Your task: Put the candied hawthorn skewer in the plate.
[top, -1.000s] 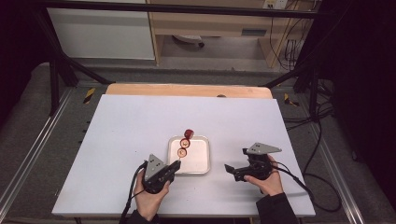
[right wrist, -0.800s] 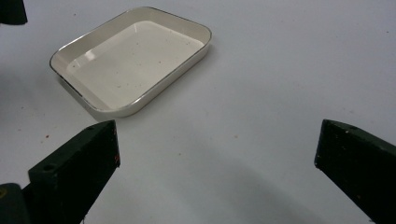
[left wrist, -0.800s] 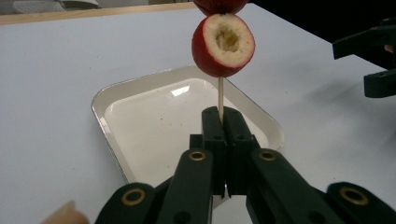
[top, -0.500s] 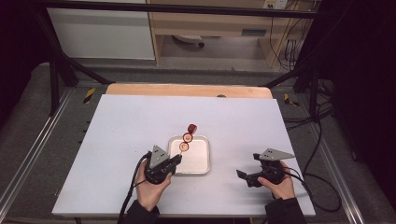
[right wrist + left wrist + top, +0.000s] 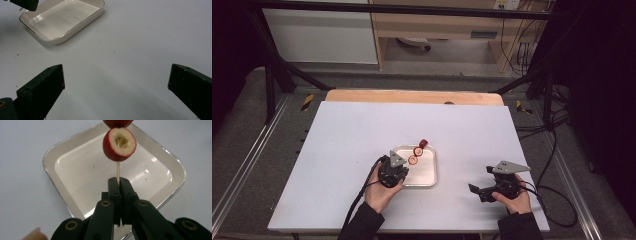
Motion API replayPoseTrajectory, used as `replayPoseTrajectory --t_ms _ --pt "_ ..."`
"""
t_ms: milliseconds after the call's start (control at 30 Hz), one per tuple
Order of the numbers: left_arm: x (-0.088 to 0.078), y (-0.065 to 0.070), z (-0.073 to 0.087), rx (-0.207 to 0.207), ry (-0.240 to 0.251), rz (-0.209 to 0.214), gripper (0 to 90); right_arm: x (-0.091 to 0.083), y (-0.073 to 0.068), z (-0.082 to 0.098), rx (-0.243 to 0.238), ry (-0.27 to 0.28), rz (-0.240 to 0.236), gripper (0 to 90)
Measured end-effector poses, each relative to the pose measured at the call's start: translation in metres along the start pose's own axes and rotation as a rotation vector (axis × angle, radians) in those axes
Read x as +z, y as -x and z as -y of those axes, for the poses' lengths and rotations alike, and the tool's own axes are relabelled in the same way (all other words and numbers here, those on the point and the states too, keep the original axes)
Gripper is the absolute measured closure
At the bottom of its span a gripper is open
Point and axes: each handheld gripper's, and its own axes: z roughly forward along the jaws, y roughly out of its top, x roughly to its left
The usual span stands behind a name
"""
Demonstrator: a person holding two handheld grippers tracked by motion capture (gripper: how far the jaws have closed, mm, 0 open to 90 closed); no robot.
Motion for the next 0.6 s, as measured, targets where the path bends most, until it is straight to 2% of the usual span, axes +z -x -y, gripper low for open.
replayPoseTrajectory --t_ms 333,600 --pt "0.011 0.000 0.001 0.004 -0.114 -0.008 88.8 0.002 -0.001 0.001 0.000 -0.017 -0.005 1.3" --pt "0.013 0.000 -0.002 0.006 -0.125 -0.013 88.0 0.004 -0.001 0.002 -0.004 -0.027 -0.005 1.3"
